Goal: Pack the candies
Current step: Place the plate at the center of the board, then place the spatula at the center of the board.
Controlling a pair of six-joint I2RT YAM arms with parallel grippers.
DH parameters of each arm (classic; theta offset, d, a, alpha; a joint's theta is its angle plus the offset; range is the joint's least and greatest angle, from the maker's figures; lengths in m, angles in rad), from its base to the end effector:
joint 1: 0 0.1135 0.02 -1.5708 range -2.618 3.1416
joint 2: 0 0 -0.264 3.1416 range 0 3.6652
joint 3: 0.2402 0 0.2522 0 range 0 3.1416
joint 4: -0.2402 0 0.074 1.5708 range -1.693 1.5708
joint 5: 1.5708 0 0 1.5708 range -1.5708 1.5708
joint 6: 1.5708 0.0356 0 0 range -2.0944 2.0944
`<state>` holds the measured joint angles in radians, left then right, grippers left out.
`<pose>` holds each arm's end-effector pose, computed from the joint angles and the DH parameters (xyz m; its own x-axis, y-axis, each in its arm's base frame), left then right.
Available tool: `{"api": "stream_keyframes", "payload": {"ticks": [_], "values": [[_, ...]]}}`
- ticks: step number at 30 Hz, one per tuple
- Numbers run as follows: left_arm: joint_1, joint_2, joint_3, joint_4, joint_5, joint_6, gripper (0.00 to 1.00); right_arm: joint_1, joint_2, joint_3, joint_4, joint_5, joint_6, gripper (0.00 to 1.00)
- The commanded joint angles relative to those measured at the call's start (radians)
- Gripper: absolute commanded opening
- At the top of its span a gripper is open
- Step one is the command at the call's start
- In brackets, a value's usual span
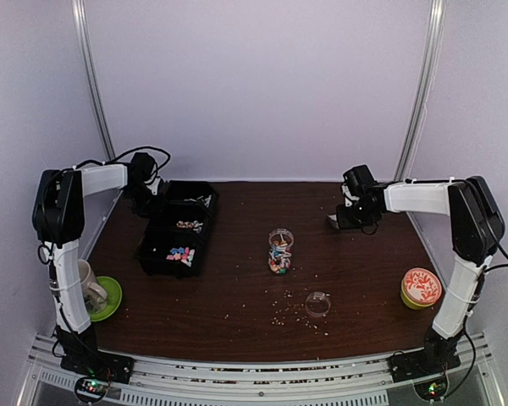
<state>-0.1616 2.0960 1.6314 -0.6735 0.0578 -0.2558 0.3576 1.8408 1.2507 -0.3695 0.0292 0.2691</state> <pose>0.4381 -0.0735 0.1864 -0.9135 -0.1070 -0.3924 -0.0482 0.9864 -0.1568 0.3659 0.1356 0.1917 -0.8284 -0.0258 -0.5596 -0.1182 0.9845 0.1295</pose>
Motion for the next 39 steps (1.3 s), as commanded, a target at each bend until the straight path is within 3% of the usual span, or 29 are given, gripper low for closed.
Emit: {"api": "stream_keyframes", "payload": {"ticks": [1,7,10,28,39], "values": [[0.004,0.004,0.03,0.026,0.012,-0.002,0.25,-0.006,0.029,0.012,-0.026,-0.012,0.015,0.0],[0.004,-0.035,0.028,0.0,0.006,-0.038,0.32,-0.004,0.033,0.026,-0.072,-0.012,0.02,0.02],[0.004,-0.08,0.022,-0.013,-0.001,-0.058,0.4,-0.001,0.029,0.022,-0.095,-0.009,0.021,0.03],[-0.049,-0.504,-0.213,0.08,0.002,-0.201,0.44,0.063,-0.011,-0.025,-0.204,0.053,0.051,0.06],[-0.091,-0.597,-0.292,0.143,-0.013,-0.201,0.44,0.113,-0.094,-0.114,-0.187,0.099,0.113,0.05]]}}
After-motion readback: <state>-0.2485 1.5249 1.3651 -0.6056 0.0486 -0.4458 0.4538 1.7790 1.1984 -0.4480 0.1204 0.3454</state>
